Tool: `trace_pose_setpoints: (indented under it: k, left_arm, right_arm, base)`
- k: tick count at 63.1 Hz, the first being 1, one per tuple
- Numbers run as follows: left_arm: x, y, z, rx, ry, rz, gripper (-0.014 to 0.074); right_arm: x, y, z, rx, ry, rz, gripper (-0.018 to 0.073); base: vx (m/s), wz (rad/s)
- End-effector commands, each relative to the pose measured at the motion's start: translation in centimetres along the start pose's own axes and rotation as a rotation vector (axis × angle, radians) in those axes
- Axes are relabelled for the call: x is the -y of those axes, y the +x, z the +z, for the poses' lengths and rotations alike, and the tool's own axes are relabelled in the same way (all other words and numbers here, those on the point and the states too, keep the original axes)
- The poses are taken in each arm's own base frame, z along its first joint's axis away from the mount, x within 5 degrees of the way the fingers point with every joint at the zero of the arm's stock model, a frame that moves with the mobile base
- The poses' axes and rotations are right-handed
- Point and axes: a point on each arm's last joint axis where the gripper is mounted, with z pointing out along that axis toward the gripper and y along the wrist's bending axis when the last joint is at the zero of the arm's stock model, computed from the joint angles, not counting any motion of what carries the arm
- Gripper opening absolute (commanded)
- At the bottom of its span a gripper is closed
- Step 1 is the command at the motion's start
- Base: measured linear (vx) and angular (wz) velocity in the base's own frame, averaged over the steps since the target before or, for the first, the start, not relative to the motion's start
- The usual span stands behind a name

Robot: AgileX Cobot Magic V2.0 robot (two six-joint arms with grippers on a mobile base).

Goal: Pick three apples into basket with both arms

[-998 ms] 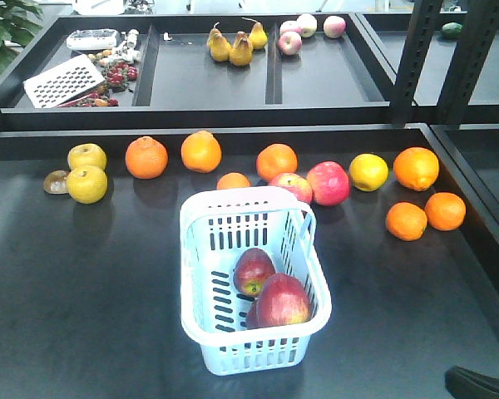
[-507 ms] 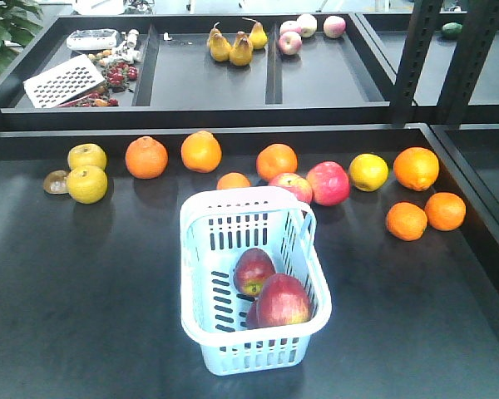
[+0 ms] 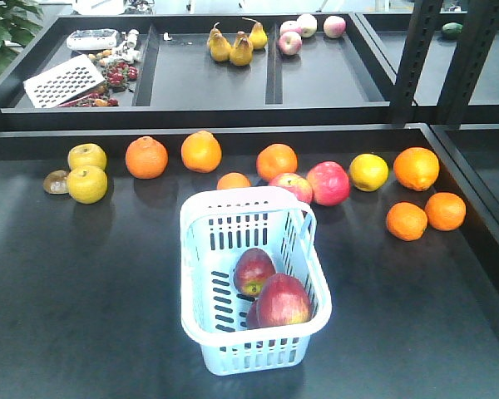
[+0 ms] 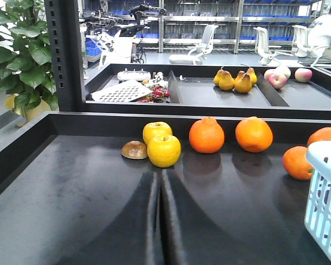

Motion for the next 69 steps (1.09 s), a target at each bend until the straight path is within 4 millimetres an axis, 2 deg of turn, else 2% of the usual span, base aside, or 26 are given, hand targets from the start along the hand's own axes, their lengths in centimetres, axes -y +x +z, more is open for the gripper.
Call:
trace_pose_setpoints:
  k: [1, 69]
  left_arm:
    - [-0.03, -0.41, -0.09, 0.075, -0.002, -0.015, -0.0006]
    - [-0.03, -0.41, -0.09, 0.075, -0.002, -0.015, -0.0006]
  right_arm:
    - [-0.01, -0.53, -0.08, 0.1, 0.002, -0.021, -0.0004]
    - [0.0, -0.46, -0.08, 0.092, 0.002, -0.01, -0.0004]
  base:
    - [0.0, 0.0]
    - [0.0, 0.0]
